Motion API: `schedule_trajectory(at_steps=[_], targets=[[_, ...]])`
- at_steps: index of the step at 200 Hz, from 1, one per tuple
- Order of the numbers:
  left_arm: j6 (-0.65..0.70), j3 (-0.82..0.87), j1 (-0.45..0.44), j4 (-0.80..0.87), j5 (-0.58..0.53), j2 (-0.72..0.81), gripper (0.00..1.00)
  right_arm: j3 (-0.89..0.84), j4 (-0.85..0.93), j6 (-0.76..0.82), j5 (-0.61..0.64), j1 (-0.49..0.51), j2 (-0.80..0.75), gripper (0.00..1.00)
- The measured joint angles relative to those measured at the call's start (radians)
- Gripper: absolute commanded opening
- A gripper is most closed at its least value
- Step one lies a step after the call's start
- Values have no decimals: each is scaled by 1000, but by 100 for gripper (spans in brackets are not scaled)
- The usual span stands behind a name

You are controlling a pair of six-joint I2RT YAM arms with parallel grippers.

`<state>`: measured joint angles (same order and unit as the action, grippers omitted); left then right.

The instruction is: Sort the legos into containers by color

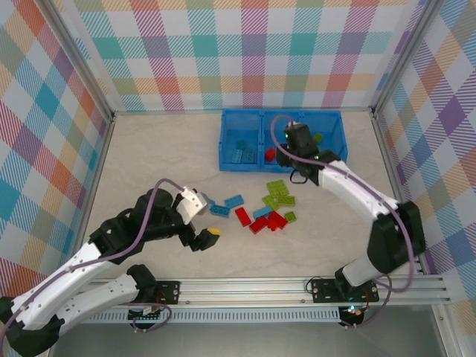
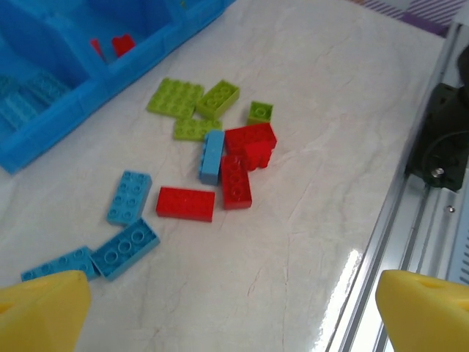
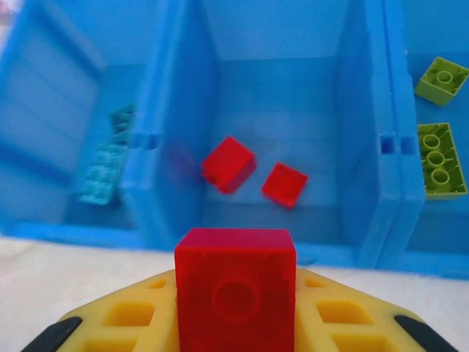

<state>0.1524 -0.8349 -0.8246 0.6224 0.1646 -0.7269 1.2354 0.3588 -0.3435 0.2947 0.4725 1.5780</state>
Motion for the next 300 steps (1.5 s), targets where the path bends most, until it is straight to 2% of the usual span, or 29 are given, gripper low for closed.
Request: schedule_trajectory(at_steps=[24,41,62,97,123,165,184,209,237,286,300], targets=[[-74,1,0,0,-24,-4,100,87,-14,33,-58,-51,170,31],[-113,1,0,4,-32,8,100,157,1,46,-84,-69,264,45],[-143,2,0,14,-51,21,100,226,10,59,-98,-77,335,49],[-166,22,0,31,-74,42,100,232,19,61,-117,-77,323,51],[-167,29,0,30,-79,43,100,117,9,43,-149,-76,192,59],[-143,68,0,6,-80,65,100,-277,-42,-42,-216,-76,-220,89],[-115,91,0,-11,-80,73,100,-408,-40,-71,-262,-73,-319,100],[-80,104,0,-31,-77,66,100,-492,-14,-94,-303,-30,-338,100],[-58,113,0,-31,-77,45,100,-494,-10,-94,-315,27,-269,100],[-45,134,0,-23,-79,78,100,-475,-31,-90,-201,54,-90,100],[-41,150,0,-22,-80,107,100,-466,-44,-88,-177,58,-61,96]])
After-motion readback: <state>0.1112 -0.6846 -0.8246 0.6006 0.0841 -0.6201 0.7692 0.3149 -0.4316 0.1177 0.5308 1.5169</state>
